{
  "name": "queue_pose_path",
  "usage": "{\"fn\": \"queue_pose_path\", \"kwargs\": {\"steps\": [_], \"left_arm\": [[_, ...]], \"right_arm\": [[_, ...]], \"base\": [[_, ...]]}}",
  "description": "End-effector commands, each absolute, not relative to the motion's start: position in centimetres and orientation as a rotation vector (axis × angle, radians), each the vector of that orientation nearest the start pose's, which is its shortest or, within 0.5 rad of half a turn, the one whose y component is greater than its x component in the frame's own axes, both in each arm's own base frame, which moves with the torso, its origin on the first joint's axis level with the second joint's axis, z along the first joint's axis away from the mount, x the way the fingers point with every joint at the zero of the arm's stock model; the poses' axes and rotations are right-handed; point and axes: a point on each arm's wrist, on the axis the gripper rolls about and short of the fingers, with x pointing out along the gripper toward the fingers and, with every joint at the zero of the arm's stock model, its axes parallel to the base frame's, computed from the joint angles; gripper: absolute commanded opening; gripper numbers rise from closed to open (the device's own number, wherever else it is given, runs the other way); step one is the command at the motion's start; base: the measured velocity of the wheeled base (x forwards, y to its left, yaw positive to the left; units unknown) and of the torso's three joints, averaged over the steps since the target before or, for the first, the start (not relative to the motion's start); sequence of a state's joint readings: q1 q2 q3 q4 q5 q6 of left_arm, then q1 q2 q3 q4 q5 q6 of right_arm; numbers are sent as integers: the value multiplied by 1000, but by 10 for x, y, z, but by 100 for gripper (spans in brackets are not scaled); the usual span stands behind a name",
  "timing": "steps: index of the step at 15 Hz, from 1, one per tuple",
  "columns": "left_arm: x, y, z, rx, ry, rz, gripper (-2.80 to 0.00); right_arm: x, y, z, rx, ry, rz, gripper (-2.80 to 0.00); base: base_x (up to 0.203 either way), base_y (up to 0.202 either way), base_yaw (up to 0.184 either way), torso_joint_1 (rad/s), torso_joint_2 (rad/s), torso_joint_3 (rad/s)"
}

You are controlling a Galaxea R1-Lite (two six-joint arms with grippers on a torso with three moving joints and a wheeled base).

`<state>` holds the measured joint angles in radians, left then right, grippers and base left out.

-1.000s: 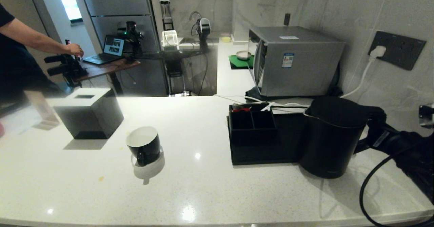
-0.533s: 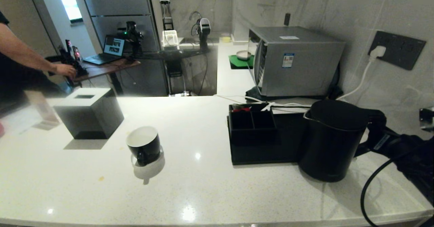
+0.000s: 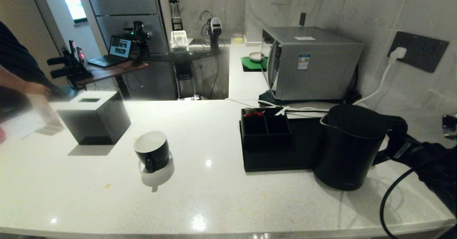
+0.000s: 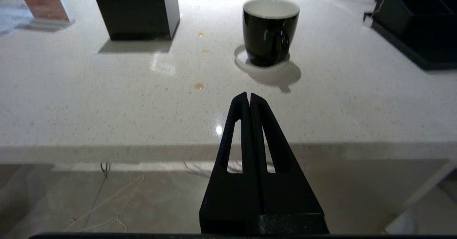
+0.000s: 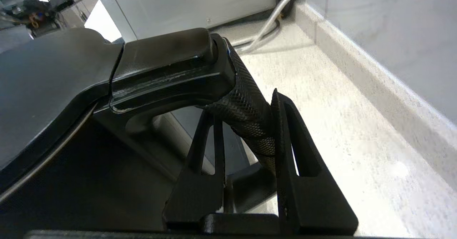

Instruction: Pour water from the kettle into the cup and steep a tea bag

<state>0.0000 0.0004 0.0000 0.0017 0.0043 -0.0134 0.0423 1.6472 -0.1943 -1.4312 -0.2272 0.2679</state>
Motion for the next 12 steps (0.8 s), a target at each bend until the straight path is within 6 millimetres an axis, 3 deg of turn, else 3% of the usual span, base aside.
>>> {"fn": "queue_pose_path", "kwargs": {"steps": [1,6,12], "left_arm": [[-23,0,75,-14,0,6,-280],[-23,0,75,-14,0,5,-280],[-23,0,75,-14,0,6,-280]], "right_arm": [[220,4,132,265,-8,-187,-280],[220,4,132,267,-8,-187,-280],[221,4,132,268,-7,-187,-280]], "base": [[-171,0,-3,18,4,-1],[-173,0,0,-6,3,3],[0,0,0,0,0,0]]}}
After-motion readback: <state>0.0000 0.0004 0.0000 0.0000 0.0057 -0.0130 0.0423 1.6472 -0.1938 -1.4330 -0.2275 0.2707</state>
